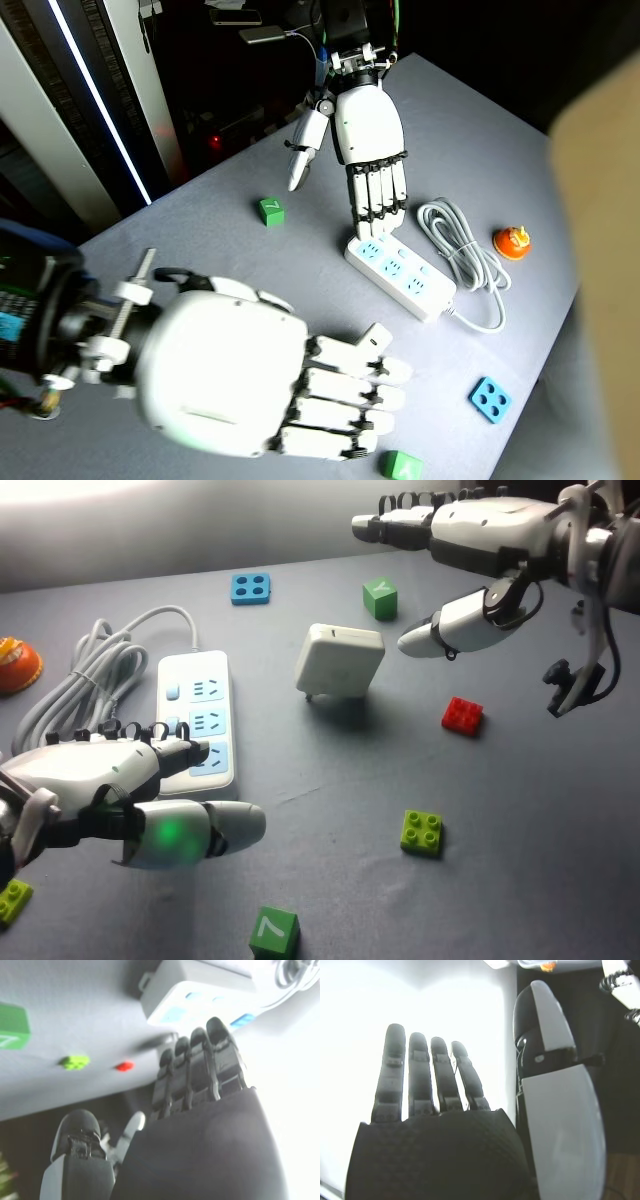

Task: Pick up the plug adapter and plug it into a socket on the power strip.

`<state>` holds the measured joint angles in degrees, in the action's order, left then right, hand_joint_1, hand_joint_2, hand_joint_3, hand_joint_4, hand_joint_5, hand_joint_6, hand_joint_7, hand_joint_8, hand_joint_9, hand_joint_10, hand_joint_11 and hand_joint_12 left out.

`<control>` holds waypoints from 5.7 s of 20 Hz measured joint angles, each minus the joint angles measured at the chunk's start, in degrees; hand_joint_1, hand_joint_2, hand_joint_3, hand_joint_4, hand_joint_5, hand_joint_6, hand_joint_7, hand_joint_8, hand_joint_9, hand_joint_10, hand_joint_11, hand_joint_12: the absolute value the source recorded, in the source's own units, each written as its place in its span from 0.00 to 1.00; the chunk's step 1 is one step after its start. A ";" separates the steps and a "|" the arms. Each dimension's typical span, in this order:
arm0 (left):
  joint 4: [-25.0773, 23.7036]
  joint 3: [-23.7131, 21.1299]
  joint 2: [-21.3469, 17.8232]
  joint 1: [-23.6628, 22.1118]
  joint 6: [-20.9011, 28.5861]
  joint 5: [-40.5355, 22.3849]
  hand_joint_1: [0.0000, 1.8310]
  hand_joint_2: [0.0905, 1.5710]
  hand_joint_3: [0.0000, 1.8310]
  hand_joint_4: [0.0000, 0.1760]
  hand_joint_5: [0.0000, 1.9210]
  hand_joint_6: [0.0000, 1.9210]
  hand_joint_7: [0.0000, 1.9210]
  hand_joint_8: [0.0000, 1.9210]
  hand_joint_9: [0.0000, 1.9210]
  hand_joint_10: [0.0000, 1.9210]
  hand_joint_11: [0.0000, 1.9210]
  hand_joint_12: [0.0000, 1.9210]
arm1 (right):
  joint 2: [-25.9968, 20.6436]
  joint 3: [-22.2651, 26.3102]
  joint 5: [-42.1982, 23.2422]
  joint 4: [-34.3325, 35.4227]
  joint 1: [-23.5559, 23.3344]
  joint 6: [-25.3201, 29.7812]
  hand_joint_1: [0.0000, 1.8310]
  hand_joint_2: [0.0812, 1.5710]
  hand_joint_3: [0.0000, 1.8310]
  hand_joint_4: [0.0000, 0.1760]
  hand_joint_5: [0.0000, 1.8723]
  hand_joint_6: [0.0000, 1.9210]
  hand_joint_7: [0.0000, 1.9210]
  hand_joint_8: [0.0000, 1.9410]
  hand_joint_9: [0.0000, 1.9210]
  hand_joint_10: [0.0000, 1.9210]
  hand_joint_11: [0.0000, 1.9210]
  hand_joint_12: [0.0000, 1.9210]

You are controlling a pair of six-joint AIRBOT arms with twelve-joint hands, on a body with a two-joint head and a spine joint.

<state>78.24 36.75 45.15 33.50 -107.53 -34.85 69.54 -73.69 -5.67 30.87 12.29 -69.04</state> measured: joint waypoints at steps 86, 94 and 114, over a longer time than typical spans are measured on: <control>-5.05 -1.46 8.92 6.08 9.75 -12.52 0.00 0.74 0.00 0.00 0.06 0.00 0.08 0.00 0.05 0.00 0.00 0.12 | 23.47 -27.06 12.57 5.51 1.38 4.55 0.68 0.72 0.00 0.00 0.48 0.48 0.50 0.66 0.46 0.64 0.41 0.86; -5.07 -1.46 8.92 6.08 9.88 -12.48 0.00 0.73 0.00 0.00 0.06 0.00 0.07 0.00 0.05 0.00 0.00 0.11 | 23.41 -27.06 12.92 3.04 0.44 4.28 0.68 0.71 0.00 0.00 0.52 0.43 0.49 0.67 0.41 0.68 0.38 0.87; -5.18 -1.46 8.85 6.08 10.25 -12.33 0.00 0.73 0.00 0.00 0.05 0.00 0.06 0.00 0.04 0.00 0.00 0.09 | 26.86 -27.41 15.91 -14.58 -9.62 7.72 0.68 0.71 0.00 0.00 0.48 0.49 0.50 0.63 0.46 0.62 0.41 0.82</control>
<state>73.06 35.29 54.00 39.57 -97.27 -47.18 96.40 -101.10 10.24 16.29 2.68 -61.32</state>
